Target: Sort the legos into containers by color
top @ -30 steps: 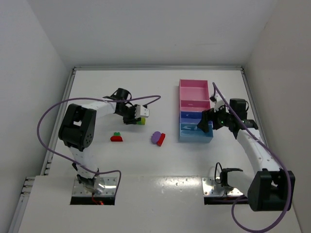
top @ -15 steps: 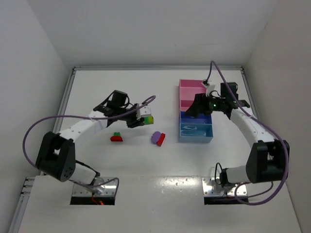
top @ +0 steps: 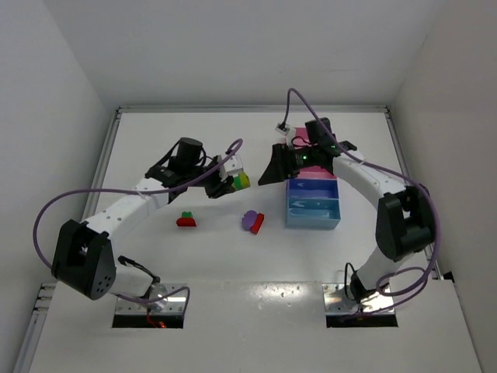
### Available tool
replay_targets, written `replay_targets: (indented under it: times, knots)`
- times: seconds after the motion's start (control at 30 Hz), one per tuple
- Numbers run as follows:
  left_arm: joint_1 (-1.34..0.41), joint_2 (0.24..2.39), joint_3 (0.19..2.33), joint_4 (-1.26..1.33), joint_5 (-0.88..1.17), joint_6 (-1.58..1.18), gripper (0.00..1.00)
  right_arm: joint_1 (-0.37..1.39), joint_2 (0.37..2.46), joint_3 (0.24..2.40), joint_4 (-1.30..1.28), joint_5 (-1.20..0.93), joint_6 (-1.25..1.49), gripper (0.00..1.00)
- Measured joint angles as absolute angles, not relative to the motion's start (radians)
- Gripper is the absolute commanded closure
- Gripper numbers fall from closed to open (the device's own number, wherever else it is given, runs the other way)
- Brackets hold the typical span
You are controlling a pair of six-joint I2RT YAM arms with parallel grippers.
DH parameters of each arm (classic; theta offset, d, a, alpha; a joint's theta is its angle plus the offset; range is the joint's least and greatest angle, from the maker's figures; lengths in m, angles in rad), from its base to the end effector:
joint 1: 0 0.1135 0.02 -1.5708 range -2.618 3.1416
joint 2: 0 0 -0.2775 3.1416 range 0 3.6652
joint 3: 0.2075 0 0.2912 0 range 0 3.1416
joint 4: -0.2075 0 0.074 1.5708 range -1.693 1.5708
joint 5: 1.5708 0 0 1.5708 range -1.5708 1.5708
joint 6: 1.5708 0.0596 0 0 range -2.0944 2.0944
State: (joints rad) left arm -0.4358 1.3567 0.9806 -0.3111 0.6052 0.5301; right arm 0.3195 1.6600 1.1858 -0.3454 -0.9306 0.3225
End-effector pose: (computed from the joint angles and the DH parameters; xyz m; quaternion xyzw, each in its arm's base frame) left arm 0.2968 -0.1756 0.2578 0.5136 0.7050 -0.2499 0.4204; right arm 0.3652 0.1711 0.2330 -0.1633 0.8316 0.4995 0.1794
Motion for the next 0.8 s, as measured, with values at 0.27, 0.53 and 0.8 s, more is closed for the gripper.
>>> replay_targets:
  times: [0.27, 0.53, 0.8]
  knots:
    - [-0.461, 1.362, 1.003, -0.305, 0.606, 0.511, 0.78, 0.384, 1.774, 1.270, -0.368, -0.940, 0.323, 0.18]
    - [-0.480, 1.386, 1.007, -0.305, 0.606, 0.511, 0.78, 0.424, 1.817, 1.327, -0.385, -0.943, 0.326, 0.26]
    - [-0.489, 1.397, 1.010, -0.311, 0.590, 0.516, 0.79, 0.425, 1.818, 1.329, -0.388, -0.926, 0.356, 0.92]
